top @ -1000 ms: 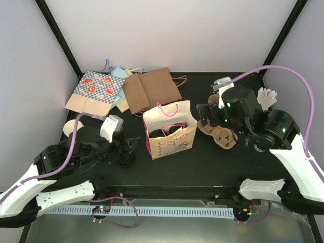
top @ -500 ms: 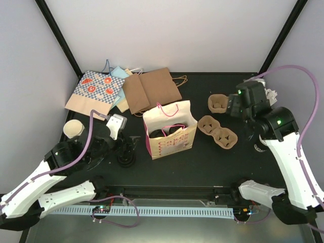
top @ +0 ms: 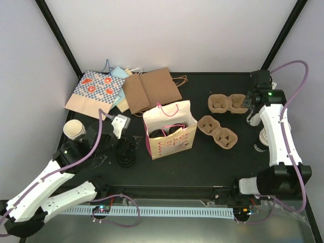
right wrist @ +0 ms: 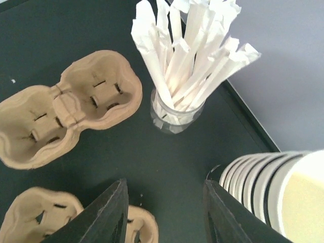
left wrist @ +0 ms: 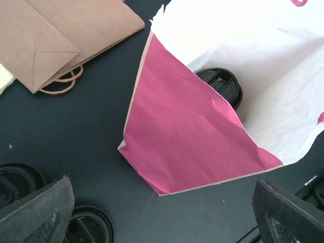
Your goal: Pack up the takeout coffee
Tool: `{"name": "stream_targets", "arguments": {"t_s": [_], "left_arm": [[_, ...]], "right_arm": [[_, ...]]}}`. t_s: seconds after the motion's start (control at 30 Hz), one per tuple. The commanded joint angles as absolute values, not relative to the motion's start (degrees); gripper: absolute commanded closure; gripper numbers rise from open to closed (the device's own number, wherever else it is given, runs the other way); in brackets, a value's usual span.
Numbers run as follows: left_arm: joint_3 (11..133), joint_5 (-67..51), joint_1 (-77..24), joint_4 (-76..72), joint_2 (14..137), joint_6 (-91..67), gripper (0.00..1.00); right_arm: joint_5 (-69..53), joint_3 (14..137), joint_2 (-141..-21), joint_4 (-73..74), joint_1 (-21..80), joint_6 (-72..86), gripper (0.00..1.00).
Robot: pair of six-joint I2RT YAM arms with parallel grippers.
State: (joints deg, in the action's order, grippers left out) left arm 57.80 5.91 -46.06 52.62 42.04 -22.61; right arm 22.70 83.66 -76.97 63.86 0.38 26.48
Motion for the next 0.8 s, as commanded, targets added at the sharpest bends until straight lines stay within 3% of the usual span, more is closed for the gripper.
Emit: {"name": "stream_targets", "arguments": {"t_s": [0.0,0.27,0.77], "left_arm": [[56.3,-0.35,-45.0,47.05,42.32,-22.06,0.01],[53.48,-1.72,-44.75,41.31,41.26,-22.94,0.01],[55.1,-0.67,-41.66,42.64,42.33,-17.77,0.01]], "right_arm": [[22.25,85.88,-80.07,59.02,-1.83,25.73,0.56],[23.88,89.31,-87.07,56.19,-2.03,28.63,0.63],[33.17,95.65,-98.65,55.57,-2.16,28.95,0.59]]}}
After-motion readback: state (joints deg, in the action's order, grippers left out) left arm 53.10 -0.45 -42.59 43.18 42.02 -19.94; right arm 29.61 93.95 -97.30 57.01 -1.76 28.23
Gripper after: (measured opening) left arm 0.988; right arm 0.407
